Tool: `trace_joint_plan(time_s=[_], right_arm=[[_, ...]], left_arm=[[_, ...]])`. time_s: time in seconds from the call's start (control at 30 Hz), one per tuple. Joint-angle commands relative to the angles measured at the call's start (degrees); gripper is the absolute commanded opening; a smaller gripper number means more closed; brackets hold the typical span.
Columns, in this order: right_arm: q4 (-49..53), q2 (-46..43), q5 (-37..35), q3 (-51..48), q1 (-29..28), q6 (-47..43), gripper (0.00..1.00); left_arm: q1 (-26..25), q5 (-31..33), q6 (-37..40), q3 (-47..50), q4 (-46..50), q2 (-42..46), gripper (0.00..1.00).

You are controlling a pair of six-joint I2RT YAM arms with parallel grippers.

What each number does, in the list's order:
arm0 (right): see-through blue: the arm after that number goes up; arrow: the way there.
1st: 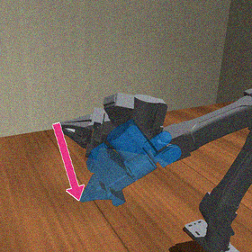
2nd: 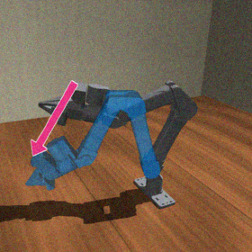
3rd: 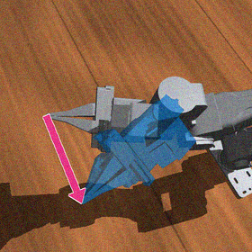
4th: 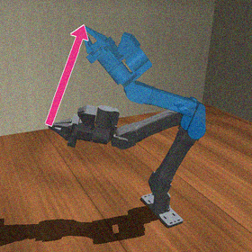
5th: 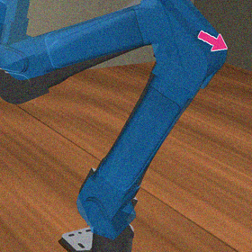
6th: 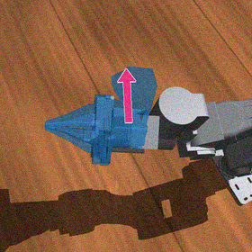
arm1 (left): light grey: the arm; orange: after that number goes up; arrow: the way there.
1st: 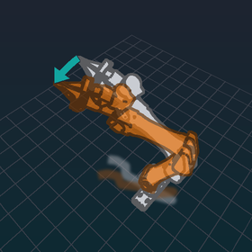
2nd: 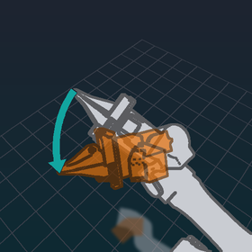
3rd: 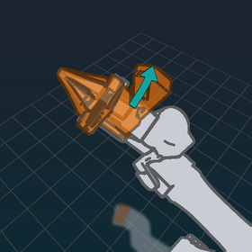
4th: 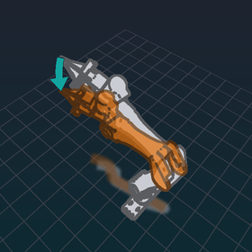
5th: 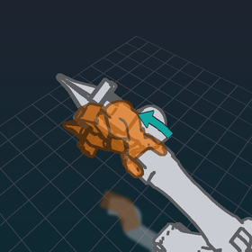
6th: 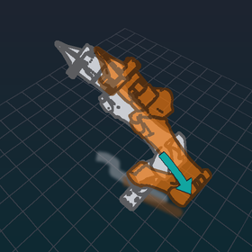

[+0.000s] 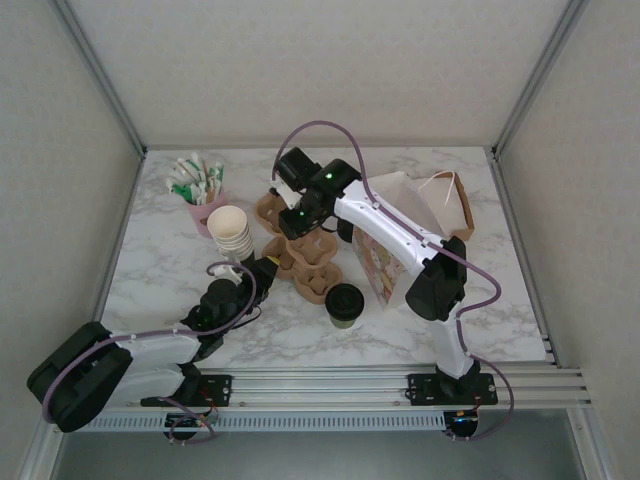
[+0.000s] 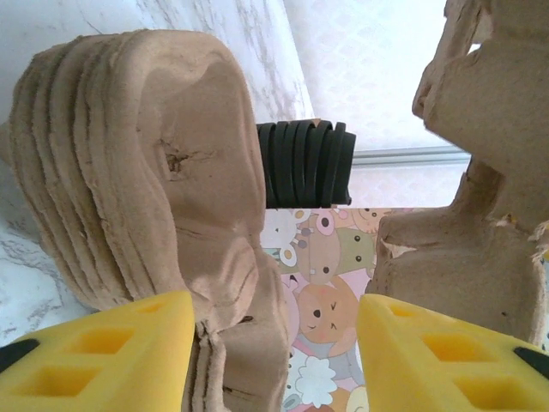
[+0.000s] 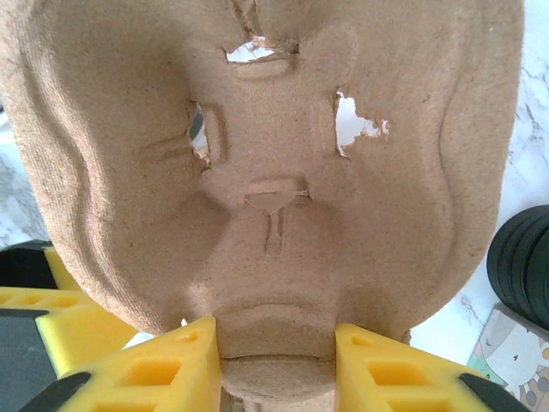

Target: Pack the takeout coffee

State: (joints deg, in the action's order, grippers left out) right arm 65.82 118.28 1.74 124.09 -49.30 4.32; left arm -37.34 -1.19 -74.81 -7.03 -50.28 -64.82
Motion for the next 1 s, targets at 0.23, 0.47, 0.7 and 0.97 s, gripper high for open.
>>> trace_joint_plan(time_s=[0.23, 0.47, 0.7, 0.97], right_arm=[[2.02, -2.44, 6.03, 9.11, 0.34, 2.05, 0.34], [1.49, -3.00, 11.77, 12.99, 0.30, 3.01, 0.35], [-0.34, -5.31, 17.62, 13.45, 0.17, 4.03, 0.35], [-0.74, -9.20, 19.94, 15.36, -0.01, 4.68, 0.36]], left_arm=[[-0.92, 3.57, 2.99, -1.50, 10.11, 8.51, 0.60], [-0.98, 4.08, 3.79, -1.87, 13.74, 12.88, 0.64], [-0.98, 4.96, 4.40, -1.85, 16.82, 16.92, 0.66], [-1.02, 4.97, 6.02, -3.88, 20.75, 19.20, 0.70]])
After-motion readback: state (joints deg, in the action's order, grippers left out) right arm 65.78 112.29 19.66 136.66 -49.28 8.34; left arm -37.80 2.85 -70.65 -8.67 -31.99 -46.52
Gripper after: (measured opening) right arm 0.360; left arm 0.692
